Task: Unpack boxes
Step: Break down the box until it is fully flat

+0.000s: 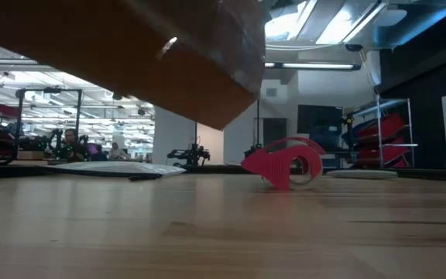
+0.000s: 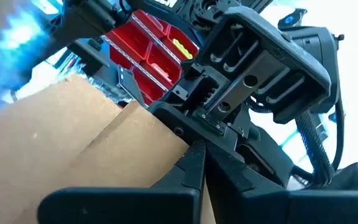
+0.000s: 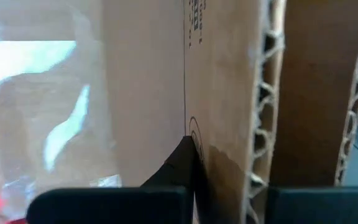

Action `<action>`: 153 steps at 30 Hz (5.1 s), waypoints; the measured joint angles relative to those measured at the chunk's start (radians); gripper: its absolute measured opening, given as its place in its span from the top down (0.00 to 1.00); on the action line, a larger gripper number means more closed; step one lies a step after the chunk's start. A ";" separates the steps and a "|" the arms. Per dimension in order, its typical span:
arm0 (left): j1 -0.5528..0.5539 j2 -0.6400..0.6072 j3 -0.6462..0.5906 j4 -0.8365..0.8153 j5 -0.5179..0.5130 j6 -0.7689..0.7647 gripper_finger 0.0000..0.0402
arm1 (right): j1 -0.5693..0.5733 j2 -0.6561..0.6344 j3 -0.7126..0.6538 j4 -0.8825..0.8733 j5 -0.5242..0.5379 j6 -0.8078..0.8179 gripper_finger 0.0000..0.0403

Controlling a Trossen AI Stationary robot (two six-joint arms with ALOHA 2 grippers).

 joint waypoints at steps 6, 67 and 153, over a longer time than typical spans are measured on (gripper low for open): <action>-0.025 -0.005 0.000 -0.082 0.055 0.101 1.00 | 0.000 0.007 -0.001 0.007 -0.128 0.042 1.00; -0.127 -0.015 -0.001 -0.489 -0.069 0.355 1.00 | 0.007 0.085 -0.052 0.020 -0.518 0.368 0.38; -0.042 -0.237 -0.542 -0.459 -0.343 0.485 1.00 | 0.316 -0.341 -1.331 0.863 0.173 2.157 0.36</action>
